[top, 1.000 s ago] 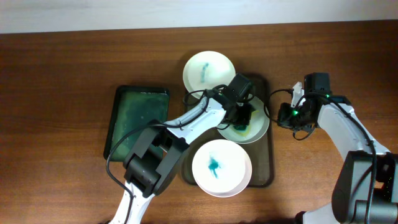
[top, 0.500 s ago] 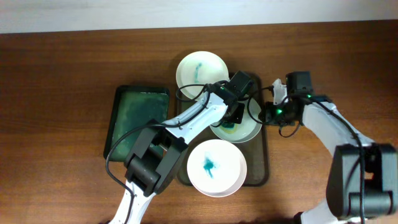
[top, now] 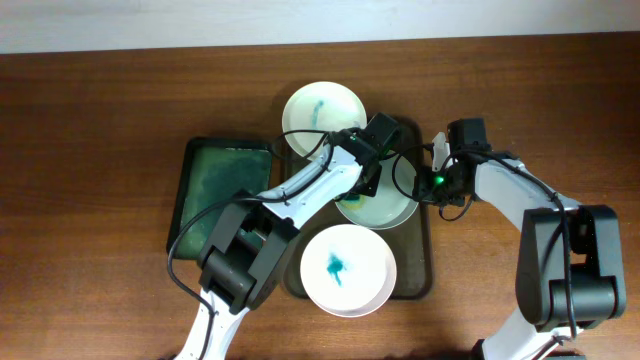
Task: Clean dirty plates on tray and stack at the side
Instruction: 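Scrub the right plate with the sponge in the left gripper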
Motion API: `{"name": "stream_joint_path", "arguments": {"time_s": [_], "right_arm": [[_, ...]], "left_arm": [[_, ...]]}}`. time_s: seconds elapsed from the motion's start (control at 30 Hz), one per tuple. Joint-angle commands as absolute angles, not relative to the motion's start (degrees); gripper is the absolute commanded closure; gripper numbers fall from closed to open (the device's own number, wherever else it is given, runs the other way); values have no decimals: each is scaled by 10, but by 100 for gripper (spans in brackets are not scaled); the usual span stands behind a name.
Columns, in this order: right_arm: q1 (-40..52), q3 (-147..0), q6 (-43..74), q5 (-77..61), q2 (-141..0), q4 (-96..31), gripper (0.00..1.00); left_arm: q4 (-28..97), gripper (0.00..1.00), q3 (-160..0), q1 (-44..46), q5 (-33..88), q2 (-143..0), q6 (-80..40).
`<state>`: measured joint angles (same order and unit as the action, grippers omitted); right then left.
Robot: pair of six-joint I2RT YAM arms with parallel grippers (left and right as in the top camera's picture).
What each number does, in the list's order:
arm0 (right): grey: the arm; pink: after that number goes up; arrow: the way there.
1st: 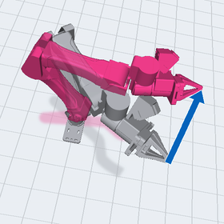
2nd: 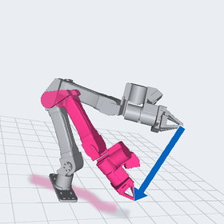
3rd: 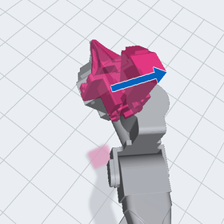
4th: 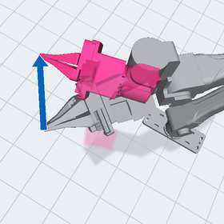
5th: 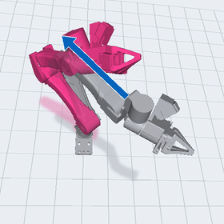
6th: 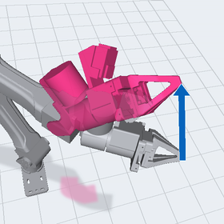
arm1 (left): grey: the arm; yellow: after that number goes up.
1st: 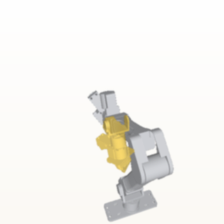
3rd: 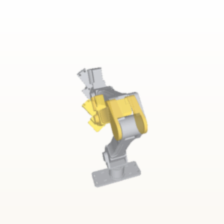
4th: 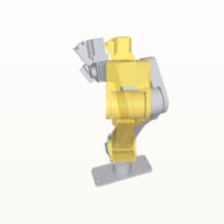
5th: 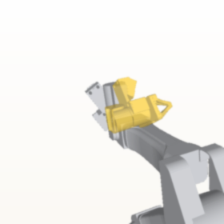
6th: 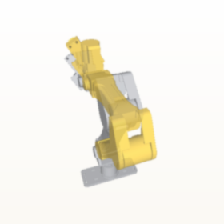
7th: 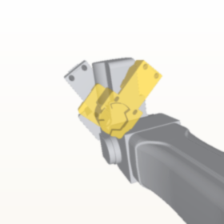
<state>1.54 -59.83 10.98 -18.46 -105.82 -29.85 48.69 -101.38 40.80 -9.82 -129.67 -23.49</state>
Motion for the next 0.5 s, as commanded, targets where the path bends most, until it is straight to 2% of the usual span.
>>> {"name": "stream_joint_path", "arguments": {"time_s": [0.0,0.13,0.17,0.27,0.47], "right_arm": [[19,-590,110,-141,-1078,-313,96],[19,-590,110,-141,-1078,-313,96],[19,-590,110,-142,-1078,-313,96],[19,-590,110,-143,-1078,-313,96],[19,-590,110,-143,-1078,-319,96]], "left_arm": [[494,100,-1010,386,-161,-1313,-224],[408,100,-1009,386,171,-1340,-224],[391,100,-1009,388,222,-1351,-224],[356,100,-1009,398,294,-1359,-224],[404,100,-1009,392,268,-1359,-219]]}}
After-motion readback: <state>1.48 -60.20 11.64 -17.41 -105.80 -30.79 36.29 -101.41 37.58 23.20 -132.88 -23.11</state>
